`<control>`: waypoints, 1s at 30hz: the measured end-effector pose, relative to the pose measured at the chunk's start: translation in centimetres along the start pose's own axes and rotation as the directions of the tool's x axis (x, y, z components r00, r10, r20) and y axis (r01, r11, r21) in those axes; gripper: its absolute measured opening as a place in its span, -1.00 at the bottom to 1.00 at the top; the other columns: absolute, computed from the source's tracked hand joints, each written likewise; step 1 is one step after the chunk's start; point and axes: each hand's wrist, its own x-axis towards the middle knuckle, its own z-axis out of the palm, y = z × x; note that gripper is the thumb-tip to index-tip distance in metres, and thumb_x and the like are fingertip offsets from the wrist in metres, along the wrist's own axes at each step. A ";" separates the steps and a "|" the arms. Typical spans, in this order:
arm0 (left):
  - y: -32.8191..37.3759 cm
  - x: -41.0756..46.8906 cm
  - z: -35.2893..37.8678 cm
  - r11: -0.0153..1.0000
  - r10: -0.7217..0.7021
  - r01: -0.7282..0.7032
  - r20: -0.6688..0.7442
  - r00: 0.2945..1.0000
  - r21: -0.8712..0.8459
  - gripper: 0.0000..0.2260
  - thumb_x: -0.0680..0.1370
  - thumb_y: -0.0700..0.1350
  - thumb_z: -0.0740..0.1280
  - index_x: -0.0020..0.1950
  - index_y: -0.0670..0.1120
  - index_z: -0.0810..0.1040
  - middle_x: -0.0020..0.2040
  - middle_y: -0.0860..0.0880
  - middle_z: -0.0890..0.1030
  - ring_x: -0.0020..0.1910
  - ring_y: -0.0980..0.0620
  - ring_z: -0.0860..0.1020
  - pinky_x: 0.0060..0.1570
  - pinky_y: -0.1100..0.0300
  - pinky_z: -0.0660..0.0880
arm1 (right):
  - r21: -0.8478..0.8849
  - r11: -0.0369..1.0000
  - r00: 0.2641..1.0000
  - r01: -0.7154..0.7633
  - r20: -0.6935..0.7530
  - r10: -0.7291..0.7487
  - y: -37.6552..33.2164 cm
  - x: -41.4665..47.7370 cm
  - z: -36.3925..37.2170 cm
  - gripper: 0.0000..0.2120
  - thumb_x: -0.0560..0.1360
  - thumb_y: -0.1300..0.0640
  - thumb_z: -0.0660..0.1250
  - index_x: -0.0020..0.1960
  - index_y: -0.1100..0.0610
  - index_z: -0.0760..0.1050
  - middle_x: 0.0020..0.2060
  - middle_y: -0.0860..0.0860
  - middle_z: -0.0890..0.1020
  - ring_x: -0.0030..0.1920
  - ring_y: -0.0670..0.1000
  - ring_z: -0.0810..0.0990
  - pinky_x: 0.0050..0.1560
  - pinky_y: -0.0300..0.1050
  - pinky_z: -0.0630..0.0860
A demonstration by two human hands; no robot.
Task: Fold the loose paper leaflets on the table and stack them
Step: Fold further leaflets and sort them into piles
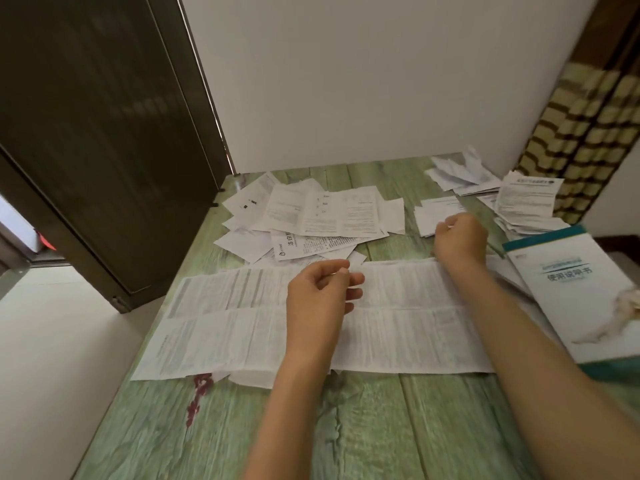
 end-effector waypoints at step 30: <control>1.1 0.6 -4.2 0.992 0.105 -0.101 -0.063 0.992 0.072 -0.85 0.58 -0.25 0.23 0.01 -0.10 0.58 -0.22 0.02 0.69 -0.27 0.15 0.64 -0.21 0.29 0.57 | -0.080 0.669 0.588 0.739 0.563 -0.582 -3.7 -6.1 3.7 -0.59 0.62 -0.01 0.13 0.42 0.09 0.33 0.52 0.06 0.14 0.52 0.04 0.05 0.47 -0.09 -0.05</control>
